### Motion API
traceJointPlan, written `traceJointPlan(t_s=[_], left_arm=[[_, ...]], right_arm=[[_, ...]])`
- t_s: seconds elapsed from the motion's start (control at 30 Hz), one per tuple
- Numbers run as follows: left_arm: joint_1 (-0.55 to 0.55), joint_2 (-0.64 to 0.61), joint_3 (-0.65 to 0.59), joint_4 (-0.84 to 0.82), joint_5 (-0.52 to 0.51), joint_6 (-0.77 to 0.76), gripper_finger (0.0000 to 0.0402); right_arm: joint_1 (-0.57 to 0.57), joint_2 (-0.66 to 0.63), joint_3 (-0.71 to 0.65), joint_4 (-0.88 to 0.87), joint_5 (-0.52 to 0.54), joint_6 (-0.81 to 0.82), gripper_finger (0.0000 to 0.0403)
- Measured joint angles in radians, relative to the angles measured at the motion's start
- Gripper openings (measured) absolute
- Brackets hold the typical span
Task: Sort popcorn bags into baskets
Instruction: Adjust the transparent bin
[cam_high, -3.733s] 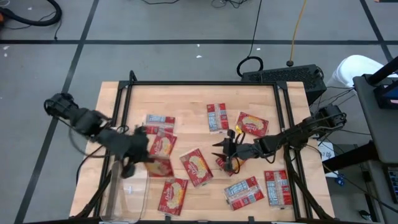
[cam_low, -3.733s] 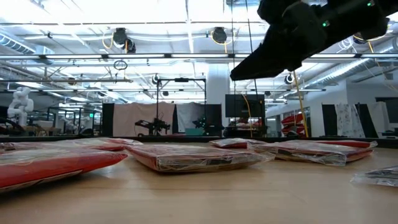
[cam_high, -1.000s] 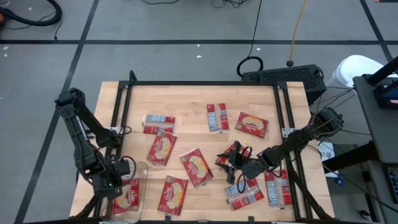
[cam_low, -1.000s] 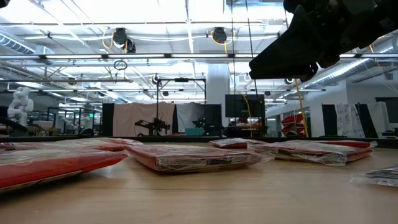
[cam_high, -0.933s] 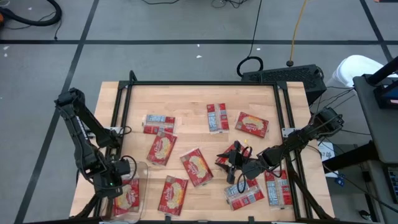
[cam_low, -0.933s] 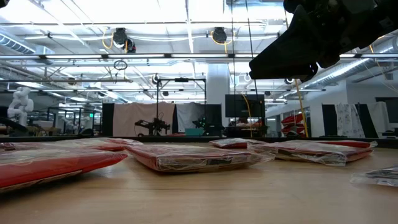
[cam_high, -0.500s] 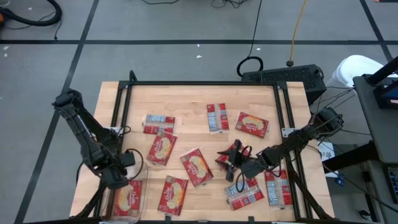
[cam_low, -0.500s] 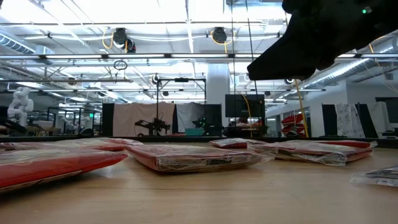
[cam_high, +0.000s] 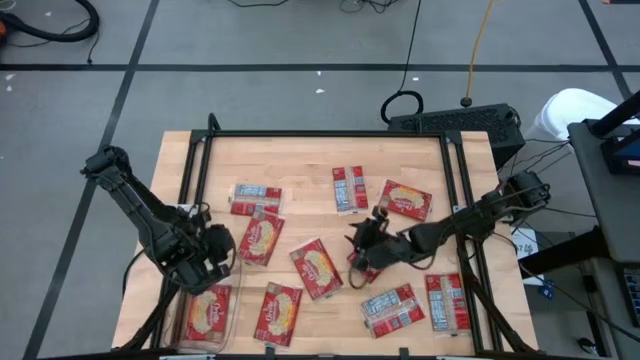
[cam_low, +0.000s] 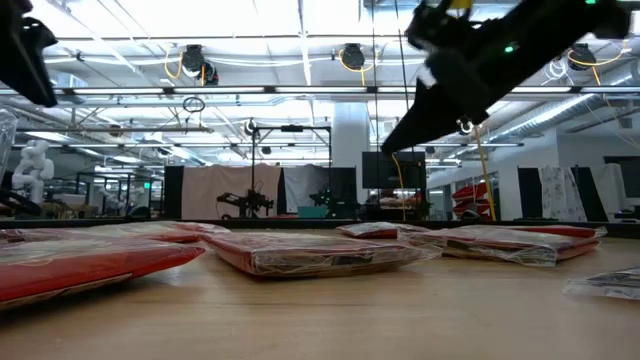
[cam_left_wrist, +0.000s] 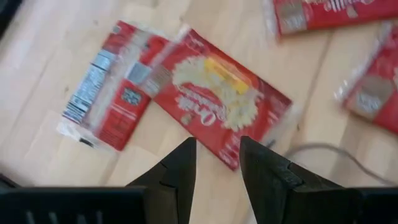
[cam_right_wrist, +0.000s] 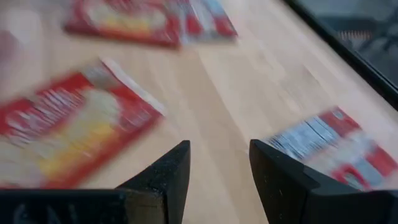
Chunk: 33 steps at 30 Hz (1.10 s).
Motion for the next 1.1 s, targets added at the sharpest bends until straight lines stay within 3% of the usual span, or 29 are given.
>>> traceJointPlan(t_s=[0.13,0.37,0.5,0.67,0.9,1.1], left_arm=[[0.004,0.000,0.000,-0.004,-0.059,0.028,0.0129],[0.080,0.000,-0.002,-0.120,-0.193,0.029,0.0129],[0.146,0.000,-0.050,-0.106,-0.052,0.084,0.0124],[0.144,0.000,-0.085,-0.087,0.128,0.080,0.0088],[0.100,0.000,-0.068,-0.085,0.224,0.027,0.0043],[0.082,0.000,-0.065,-0.087,0.326,-0.012,0.0027]], right_arm=[[-0.046,-0.001,0.032,-0.143,-0.041,-0.076,0.0160],[-0.107,-0.001,0.032,-0.190,-0.056,-0.114,0.0160],[-0.113,-0.001,0.032,-0.191,-0.059,-0.104,0.0160],[-0.096,-0.001,0.032,-0.250,-0.083,-0.105,0.0160],[-0.096,-0.001,-0.015,-0.278,-0.082,-0.136,0.0160],[-0.122,-0.001,-0.105,-0.165,-0.080,-0.140,0.0160]])
